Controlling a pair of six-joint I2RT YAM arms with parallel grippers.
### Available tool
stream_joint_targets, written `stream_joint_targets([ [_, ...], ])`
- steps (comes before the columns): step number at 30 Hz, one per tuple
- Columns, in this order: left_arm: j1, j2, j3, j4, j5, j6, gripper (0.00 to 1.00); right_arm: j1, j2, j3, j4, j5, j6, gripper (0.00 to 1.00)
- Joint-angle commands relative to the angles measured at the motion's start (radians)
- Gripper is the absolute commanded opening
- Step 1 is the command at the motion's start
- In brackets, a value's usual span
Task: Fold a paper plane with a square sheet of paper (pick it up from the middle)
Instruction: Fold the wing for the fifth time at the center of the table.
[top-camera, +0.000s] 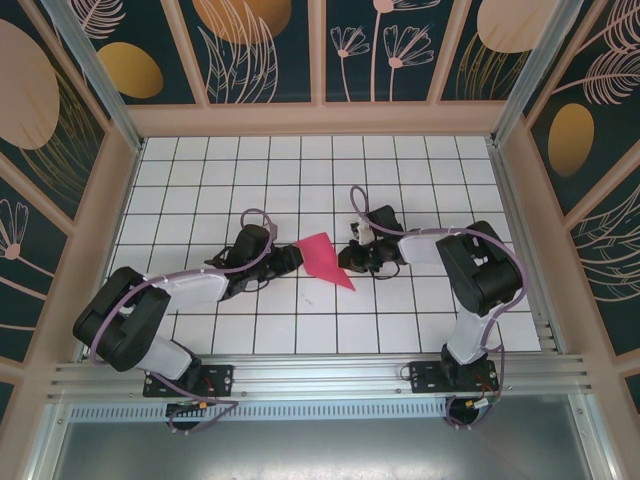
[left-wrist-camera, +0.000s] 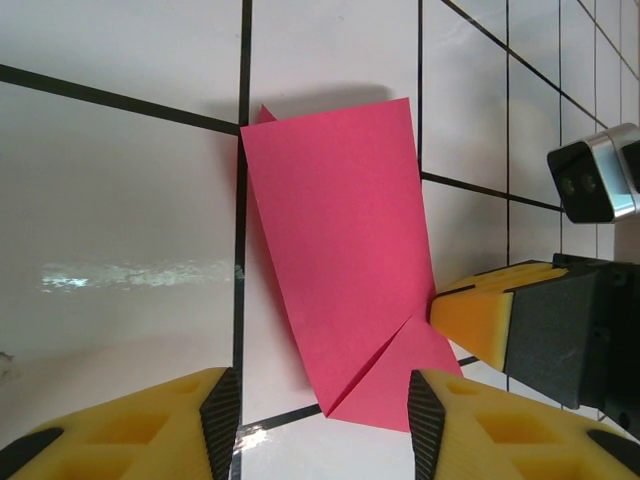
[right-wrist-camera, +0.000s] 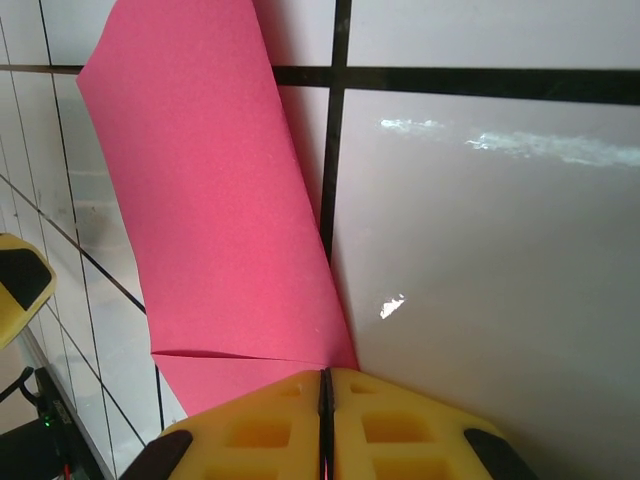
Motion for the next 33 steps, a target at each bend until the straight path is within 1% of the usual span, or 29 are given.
stream_joint_targets([
  [1, -0.016, 0.031, 0.019, 0.032, 0.021, -0.076, 0.51, -0.021, 0.030, -0.046, 0.003, 0.066, 0.009, 0.12],
  [3, -0.029, 0.044, 0.020, 0.036, 0.010, -0.110, 0.51, -0.023, 0.030, -0.052, 0.011, 0.067, 0.012, 0.12],
  [6, -0.053, 0.074, 0.044, 0.010, -0.010, -0.130, 0.52, -0.027, 0.034, -0.059, 0.018, 0.072, 0.017, 0.12],
  [12, -0.092, 0.130, 0.070, 0.022, -0.017, -0.166, 0.51, -0.032, 0.039, -0.074, 0.043, 0.066, 0.028, 0.11],
  [18, -0.095, 0.152, 0.065, 0.037, -0.030, -0.194, 0.51, -0.033, 0.047, -0.079, 0.056, 0.058, 0.032, 0.11],
  [22, -0.097, 0.175, 0.051, 0.107, -0.012, -0.225, 0.51, -0.034, 0.053, -0.076, 0.060, 0.052, 0.032, 0.11],
  [28, -0.097, 0.210, 0.054, 0.188, 0.030, -0.246, 0.47, -0.034, 0.058, -0.079, 0.067, 0.054, 0.035, 0.11],
  [31, -0.097, 0.216, 0.056, 0.212, 0.035, -0.249, 0.42, -0.035, 0.056, -0.081, 0.068, 0.052, 0.034, 0.12],
  [33, -0.097, 0.219, 0.060, 0.218, 0.033, -0.249, 0.37, -0.034, 0.052, -0.079, 0.068, 0.049, 0.032, 0.12],
])
